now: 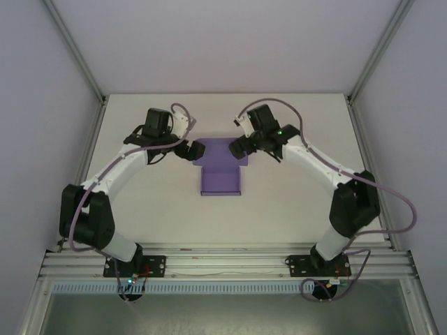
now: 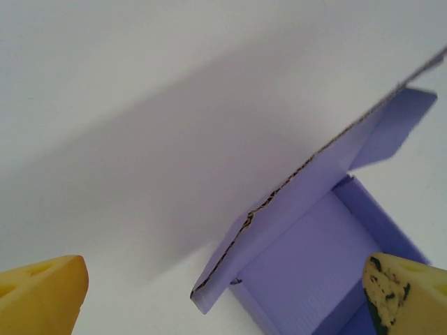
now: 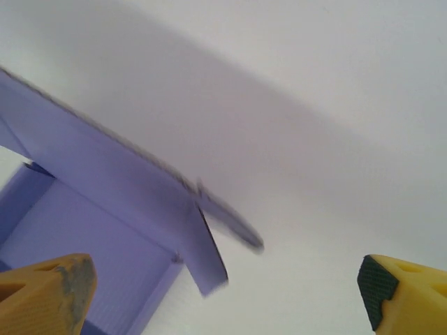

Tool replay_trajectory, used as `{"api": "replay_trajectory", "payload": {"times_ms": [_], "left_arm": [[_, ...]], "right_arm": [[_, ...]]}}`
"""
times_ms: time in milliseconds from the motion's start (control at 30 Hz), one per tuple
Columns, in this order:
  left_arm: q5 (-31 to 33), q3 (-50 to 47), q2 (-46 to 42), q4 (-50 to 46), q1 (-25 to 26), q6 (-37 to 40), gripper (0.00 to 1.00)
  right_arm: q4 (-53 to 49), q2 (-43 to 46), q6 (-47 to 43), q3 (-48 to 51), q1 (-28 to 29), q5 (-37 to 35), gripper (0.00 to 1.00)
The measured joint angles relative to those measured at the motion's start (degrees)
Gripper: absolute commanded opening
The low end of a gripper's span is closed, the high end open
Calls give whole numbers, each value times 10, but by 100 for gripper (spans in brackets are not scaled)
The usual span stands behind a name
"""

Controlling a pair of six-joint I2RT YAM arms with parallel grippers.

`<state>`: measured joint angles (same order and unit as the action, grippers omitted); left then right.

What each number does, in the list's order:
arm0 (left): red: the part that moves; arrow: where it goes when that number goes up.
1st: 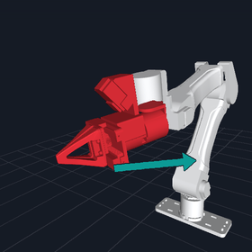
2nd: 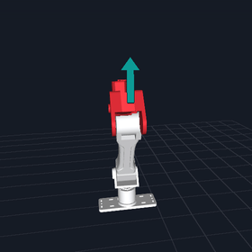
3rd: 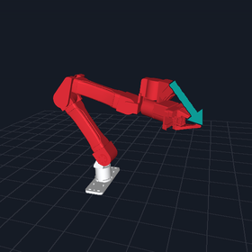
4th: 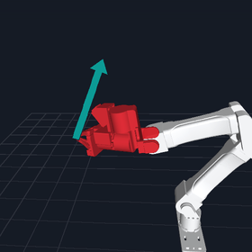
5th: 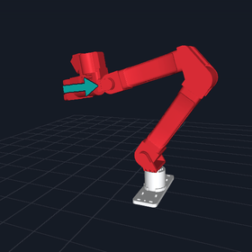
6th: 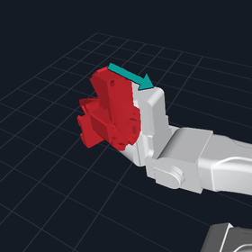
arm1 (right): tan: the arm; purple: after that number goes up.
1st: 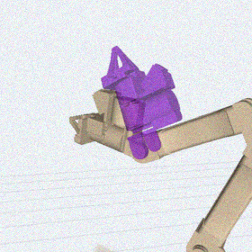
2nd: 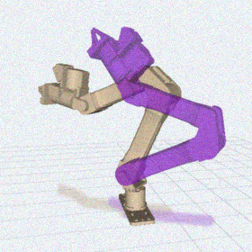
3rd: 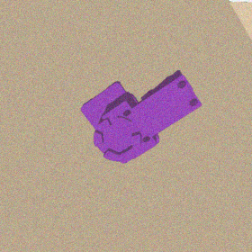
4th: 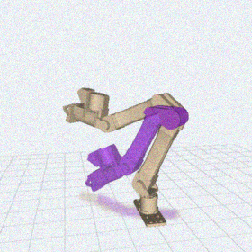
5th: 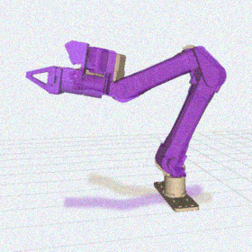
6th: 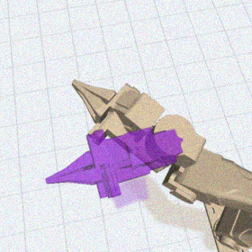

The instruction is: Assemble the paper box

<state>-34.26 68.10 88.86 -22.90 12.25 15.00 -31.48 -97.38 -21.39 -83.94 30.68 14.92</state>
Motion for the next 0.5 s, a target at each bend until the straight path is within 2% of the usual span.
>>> {"api": "replay_trajectory", "payload": {"times_ms": [100, 233, 433, 500], "left_arm": [[-17, 30, 33, -47, 0, 56, 93], [-19, 67, 64, -92, 1, 99, 74], [-29, 122, 111, -138, 1, 139, 64], [-31, 127, 121, -145, 1, 147, 55]], "right_arm": [[-41, -48, -43, -55, -12, 27, 81], [-99, -104, -82, -99, -16, 42, 62], [-148, -129, -95, -115, -16, 56, 44], [-153, -129, -94, -117, -16, 57, 42]]}}
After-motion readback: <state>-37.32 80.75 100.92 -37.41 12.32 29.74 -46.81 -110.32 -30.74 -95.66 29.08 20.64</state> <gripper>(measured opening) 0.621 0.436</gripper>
